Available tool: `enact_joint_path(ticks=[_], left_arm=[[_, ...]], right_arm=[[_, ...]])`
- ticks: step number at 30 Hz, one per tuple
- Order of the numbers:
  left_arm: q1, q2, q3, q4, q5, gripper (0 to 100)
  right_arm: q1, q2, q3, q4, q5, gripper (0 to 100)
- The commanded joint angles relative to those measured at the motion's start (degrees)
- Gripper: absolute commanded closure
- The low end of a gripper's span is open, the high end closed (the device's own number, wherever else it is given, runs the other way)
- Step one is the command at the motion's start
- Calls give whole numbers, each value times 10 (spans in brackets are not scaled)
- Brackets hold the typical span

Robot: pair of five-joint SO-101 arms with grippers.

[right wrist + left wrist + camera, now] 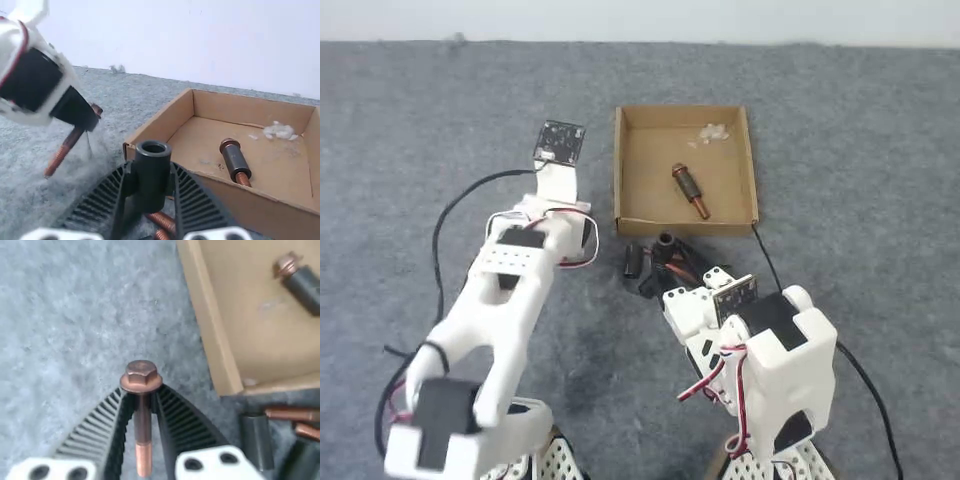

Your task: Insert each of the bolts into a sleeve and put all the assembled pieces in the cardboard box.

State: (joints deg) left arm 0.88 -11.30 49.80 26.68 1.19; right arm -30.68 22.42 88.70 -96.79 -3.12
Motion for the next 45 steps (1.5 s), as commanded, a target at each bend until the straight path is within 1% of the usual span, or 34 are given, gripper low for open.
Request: enact_joint_path(ticks=[1,11,14,16,18,23,25,27,33,36,40,45], left_arm=[[4,-87,0,-22,-1,988],[86,-228,41,-22,1,989],[100,-283,66,-24,55,989],[111,-315,92,-42,92,989],[120,-345,133,-95,125,989],[135,-394,259,-286,217,989],[137,-404,296,-341,244,989],[142,-409,313,-362,245,989],[174,-411,319,-338,244,989],[178,-412,323,-339,243,989],[178,-412,334,-340,193,989],[194,-412,364,-387,192,989]], right_arm=[[0,-4,-1,-15,-2,993],[-2,-4,-3,-11,-2,993],[-2,-4,-3,-11,-2,993],[-2,-4,-8,-11,-2,993],[-2,-4,-9,-11,-2,993],[-3,-4,-10,-11,-2,993],[-3,-4,-12,-10,-1,993],[-3,-3,-14,-10,-1,993],[-13,-3,-12,-10,-1,993],[-21,-3,-10,-9,25,993],[-22,-3,-10,5,38,993],[-23,-3,-10,6,39,993]])
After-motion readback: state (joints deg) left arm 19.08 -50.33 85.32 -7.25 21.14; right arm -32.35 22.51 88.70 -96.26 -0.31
